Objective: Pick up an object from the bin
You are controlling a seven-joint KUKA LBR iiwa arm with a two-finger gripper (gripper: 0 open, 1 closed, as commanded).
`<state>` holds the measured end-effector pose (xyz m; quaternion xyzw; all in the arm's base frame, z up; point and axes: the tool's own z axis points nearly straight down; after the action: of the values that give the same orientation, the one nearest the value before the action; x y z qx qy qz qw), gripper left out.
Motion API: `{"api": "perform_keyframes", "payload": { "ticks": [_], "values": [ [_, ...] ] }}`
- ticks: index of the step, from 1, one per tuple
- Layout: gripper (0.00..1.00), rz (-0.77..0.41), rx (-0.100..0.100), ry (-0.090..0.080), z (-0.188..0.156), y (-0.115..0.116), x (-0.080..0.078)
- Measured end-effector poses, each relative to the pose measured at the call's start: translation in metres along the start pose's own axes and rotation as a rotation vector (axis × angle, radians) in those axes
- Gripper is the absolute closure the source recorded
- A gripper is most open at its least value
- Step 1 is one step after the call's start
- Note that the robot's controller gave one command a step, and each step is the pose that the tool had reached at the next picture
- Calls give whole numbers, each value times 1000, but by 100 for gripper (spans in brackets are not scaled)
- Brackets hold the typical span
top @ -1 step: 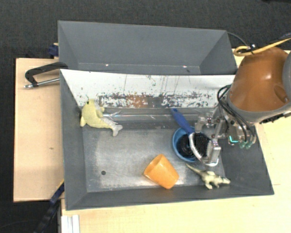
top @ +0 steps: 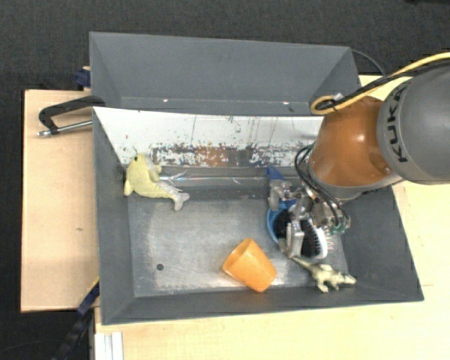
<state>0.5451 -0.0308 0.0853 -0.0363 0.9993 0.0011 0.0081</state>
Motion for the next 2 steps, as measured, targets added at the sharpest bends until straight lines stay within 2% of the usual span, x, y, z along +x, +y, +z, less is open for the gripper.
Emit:
{"api": "perform_keyframes", "payload": {
  "ticks": [1,2],
  "values": [
    [100,0,2,-14,-3,-1,-4],
    [100,-514,1,4,-125,-2,-5]
  ]
}}
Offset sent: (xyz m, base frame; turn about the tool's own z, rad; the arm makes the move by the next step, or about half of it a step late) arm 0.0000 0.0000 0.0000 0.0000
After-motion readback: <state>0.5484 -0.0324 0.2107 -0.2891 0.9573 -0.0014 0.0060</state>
